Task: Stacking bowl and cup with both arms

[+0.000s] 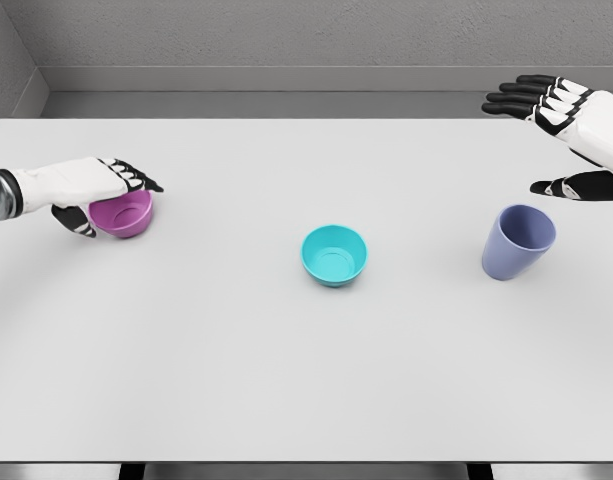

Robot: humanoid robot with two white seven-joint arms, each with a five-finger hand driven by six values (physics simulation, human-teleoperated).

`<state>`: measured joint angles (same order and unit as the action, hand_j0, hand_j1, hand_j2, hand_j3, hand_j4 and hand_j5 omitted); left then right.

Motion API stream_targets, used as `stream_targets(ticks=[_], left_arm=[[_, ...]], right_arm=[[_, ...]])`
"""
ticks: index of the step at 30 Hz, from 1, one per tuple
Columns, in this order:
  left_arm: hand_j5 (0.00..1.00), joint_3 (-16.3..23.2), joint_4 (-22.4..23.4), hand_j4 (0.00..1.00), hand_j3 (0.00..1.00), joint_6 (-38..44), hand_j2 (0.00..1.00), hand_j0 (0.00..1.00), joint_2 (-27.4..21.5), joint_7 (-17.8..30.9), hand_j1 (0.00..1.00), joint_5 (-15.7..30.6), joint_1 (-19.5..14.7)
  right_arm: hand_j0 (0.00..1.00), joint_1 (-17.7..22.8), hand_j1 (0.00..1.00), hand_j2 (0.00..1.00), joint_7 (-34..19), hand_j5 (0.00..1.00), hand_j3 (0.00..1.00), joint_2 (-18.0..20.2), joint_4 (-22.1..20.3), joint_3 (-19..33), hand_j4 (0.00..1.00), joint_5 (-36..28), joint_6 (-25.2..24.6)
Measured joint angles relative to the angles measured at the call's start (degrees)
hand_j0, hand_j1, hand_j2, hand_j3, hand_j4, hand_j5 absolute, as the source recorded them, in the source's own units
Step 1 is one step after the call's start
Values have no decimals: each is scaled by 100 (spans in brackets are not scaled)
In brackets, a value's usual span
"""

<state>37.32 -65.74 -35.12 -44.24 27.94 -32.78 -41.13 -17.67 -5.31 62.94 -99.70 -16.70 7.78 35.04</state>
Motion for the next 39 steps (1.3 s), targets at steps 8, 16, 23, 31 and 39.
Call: stream_targets(ticks=[8, 16, 23, 31, 39], left_arm=[[84, -2, 0, 84, 84, 0, 84, 84, 0, -3, 84, 6, 9], [76, 2, -1, 76, 76, 3, 76, 76, -2, 4, 76, -27, 9], [65, -6, -1, 65, 65, 1, 65, 65, 17, -2, 65, -55, 9], [54, -41, -101, 54, 54, -1, 54, 54, 93, -21, 54, 8, 17], [55, -49, -602, 55, 55, -3, 55, 55, 161, -50, 55, 120, 26]], right_arm=[[100, 9, 100, 100, 0, 100, 100, 0, 4, -10, 100, 0, 0], [100, 9, 100, 100, 0, 100, 100, 0, 1, -11, 100, 0, 0], [100, 9, 100, 100, 0, 100, 100, 1, -2, -11, 100, 0, 0], [100, 9, 100, 100, 0, 100, 100, 4, -4, -11, 100, 0, 0], [100, 9, 100, 100, 0, 100, 100, 4, -4, -11, 100, 0, 0]])
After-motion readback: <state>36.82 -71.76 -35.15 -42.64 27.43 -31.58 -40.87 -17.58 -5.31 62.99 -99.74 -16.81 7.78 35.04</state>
